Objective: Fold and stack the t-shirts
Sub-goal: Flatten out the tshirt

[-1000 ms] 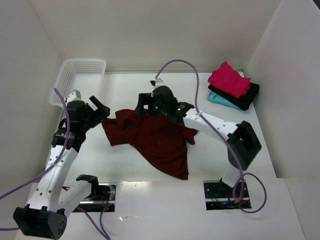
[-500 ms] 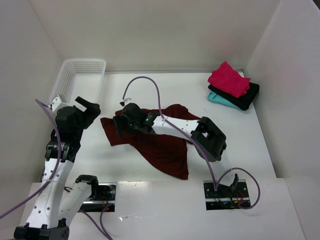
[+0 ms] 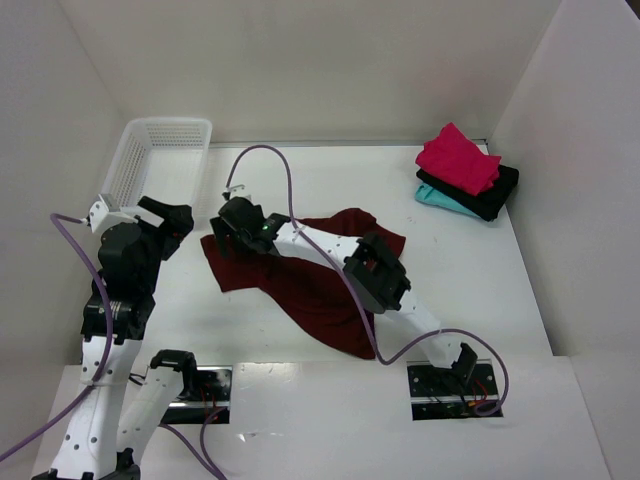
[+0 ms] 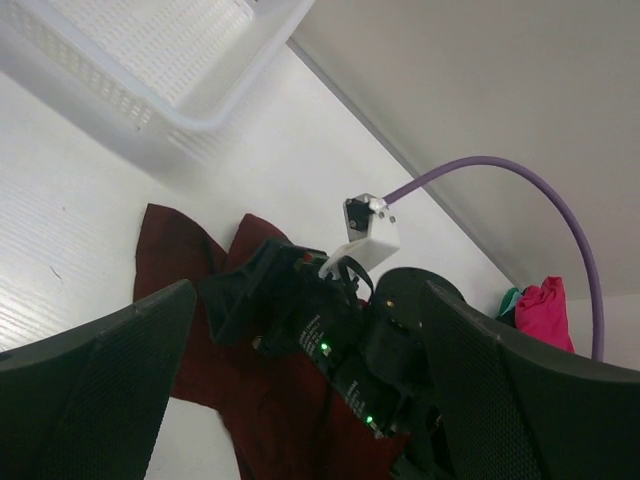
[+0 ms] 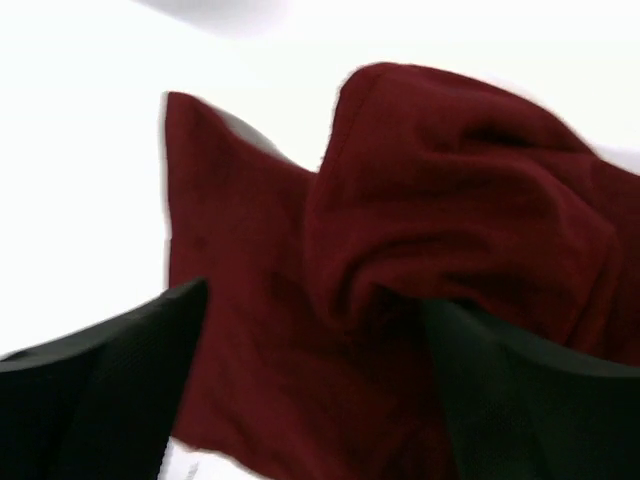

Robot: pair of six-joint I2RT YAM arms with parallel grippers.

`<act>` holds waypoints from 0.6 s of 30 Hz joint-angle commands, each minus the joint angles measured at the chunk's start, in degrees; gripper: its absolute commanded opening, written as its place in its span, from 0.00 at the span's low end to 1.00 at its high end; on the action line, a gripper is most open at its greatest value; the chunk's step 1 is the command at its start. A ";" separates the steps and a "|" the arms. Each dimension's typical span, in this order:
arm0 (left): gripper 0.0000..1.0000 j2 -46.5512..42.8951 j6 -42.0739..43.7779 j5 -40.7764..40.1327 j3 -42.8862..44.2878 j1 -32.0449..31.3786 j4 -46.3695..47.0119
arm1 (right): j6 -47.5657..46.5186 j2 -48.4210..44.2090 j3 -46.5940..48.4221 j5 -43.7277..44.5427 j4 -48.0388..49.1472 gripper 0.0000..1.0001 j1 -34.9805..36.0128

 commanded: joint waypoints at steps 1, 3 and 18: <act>1.00 -0.85 0.42 -0.99 1.01 0.44 1.32 | -2.01 4.68 8.70 5.38 -6.22 0.84 -0.21; 1.00 -0.85 0.42 -0.99 1.01 0.44 1.81 | -2.48 7.34 11.74 6.69 -8.48 0.79 -0.21; 1.00 -1.17 0.86 -0.99 1.01 0.44 1.56 | -4.90 5.12 20.18 11.36 -12.17 0.00 -1.60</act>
